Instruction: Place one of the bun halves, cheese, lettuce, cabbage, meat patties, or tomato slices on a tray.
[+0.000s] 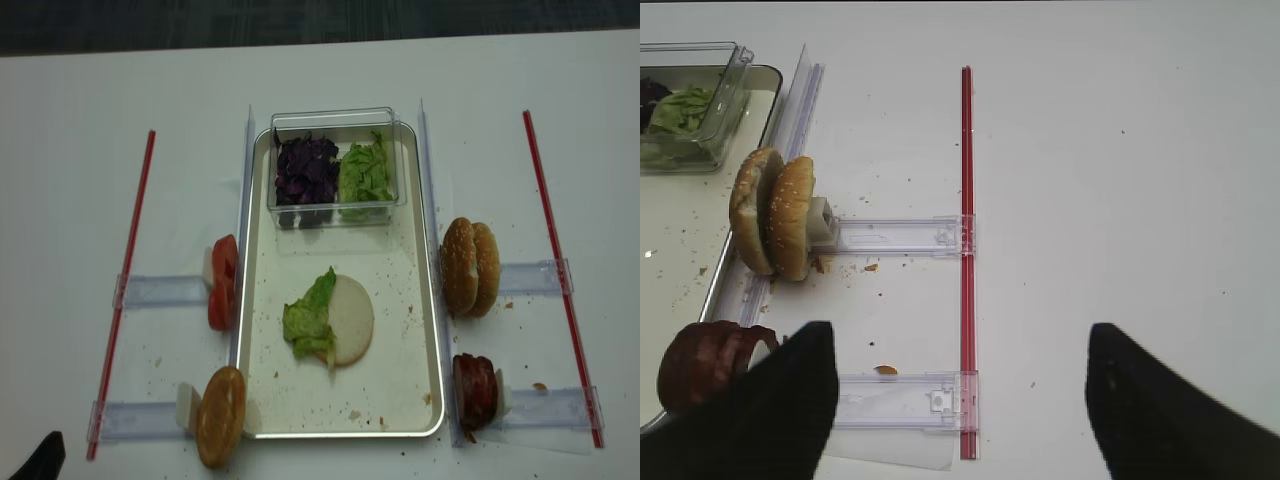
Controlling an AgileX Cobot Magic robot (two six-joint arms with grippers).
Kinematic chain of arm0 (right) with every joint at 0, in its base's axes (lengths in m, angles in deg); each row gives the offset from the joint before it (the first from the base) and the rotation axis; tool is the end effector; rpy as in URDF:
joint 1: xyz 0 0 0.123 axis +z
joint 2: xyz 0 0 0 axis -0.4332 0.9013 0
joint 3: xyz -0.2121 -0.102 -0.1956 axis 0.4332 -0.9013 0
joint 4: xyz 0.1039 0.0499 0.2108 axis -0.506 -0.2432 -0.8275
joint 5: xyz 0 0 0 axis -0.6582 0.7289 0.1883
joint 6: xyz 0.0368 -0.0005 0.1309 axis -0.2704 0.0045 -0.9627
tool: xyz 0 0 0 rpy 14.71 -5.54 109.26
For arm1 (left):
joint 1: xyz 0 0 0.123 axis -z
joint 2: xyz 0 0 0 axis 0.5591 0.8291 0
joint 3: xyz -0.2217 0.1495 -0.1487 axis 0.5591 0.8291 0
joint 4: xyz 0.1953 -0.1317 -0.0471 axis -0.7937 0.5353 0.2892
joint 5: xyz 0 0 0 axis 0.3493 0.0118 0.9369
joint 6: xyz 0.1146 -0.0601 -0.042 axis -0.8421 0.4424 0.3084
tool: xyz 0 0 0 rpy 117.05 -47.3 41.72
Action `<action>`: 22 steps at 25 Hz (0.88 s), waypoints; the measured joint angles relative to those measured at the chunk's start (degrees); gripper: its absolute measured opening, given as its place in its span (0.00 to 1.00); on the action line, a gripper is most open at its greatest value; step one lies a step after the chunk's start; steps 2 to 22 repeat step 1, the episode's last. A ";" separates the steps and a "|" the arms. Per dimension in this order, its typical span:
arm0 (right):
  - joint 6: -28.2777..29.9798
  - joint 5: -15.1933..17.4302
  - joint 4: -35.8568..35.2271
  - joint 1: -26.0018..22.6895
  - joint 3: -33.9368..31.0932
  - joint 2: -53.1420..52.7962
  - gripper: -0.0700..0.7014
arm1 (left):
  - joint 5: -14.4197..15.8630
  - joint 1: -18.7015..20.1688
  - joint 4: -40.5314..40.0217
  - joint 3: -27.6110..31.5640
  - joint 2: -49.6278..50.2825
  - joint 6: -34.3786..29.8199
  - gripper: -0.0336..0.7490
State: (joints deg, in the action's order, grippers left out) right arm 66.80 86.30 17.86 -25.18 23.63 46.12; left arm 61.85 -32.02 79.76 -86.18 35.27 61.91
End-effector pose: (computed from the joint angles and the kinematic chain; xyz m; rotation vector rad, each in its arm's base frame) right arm -0.0015 0.0037 0.2361 -0.0116 2.1250 0.0417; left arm -0.0063 -0.0033 0.2333 0.0151 2.1621 -0.0676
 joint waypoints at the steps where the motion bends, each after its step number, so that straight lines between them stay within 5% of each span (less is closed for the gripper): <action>1: 0.00 0.00 0.00 0.00 0.00 0.00 0.79 | 0.00 0.00 0.00 0.00 0.00 0.00 0.69; 22: 0.00 0.00 0.00 0.00 0.00 0.00 0.79 | 0.00 0.00 0.00 0.00 0.00 0.00 0.69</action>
